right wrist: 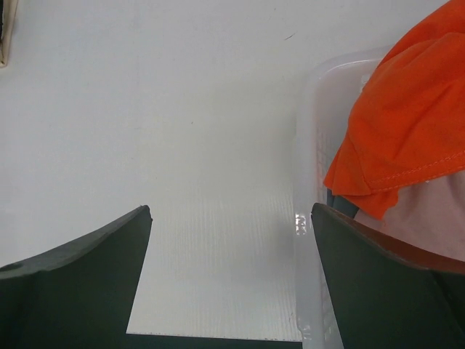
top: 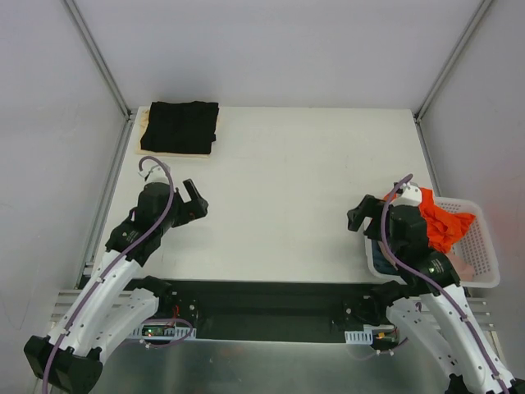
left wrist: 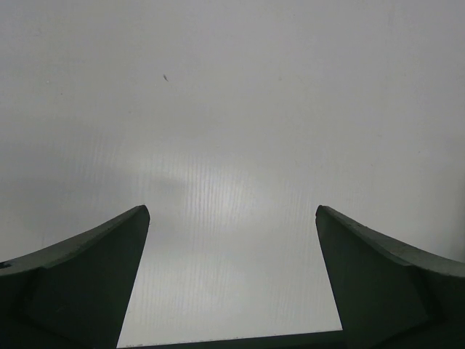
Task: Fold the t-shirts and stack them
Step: Grab crumpled tshirt from bin with the right arm
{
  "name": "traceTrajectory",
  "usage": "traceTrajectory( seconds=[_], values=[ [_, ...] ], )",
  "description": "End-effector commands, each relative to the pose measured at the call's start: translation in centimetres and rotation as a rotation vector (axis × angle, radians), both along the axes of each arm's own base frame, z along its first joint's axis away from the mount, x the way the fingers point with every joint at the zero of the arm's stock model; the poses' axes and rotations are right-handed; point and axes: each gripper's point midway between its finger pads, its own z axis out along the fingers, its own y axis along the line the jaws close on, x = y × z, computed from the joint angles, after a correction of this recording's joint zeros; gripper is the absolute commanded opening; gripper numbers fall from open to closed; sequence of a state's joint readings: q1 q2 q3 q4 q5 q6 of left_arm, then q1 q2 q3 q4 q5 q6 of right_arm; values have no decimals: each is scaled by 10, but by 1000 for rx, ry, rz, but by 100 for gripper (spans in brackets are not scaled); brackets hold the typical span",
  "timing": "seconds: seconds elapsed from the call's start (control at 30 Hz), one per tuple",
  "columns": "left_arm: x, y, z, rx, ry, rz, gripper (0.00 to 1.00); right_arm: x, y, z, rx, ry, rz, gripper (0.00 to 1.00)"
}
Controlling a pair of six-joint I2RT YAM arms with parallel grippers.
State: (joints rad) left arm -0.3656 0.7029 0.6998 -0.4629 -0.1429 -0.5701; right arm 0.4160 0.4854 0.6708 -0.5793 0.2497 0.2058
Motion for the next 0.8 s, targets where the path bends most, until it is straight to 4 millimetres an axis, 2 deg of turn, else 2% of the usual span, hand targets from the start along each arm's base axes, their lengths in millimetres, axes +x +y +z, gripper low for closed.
traceTrajectory(
  seconds=[0.0,0.13,0.17,0.27,0.43,0.5,0.53,0.6,0.63,0.77],
  values=[
    [8,-4,16,-17,-32,0,99,8,-4,21,31,-32,-66,96],
    [10,-3,10,-20,-47,9,99,17,-17,22,-37,-2,-136,96],
    [10,-1,9,-14,-51,17,99,18,-29,28,-54,-3,-211,96],
    [11,1,10,1,-63,18,99,17,-51,24,-106,50,-359,96],
    [10,3,2,21,-71,10,99,21,-77,31,-163,124,-534,96],
    [12,-3,2,2,-93,-19,99,21,-89,28,-174,168,-617,96],
    [11,-15,4,-23,-103,-91,99,22,-93,31,-170,172,-640,96],
    [11,-27,5,-45,-133,-159,99,27,-101,25,-184,212,-682,96],
    [11,-29,4,-49,-133,-168,99,31,-103,30,-176,213,-694,96],
    [9,-33,4,-49,-140,-208,99,38,-107,23,-171,285,-711,96]
  ],
)
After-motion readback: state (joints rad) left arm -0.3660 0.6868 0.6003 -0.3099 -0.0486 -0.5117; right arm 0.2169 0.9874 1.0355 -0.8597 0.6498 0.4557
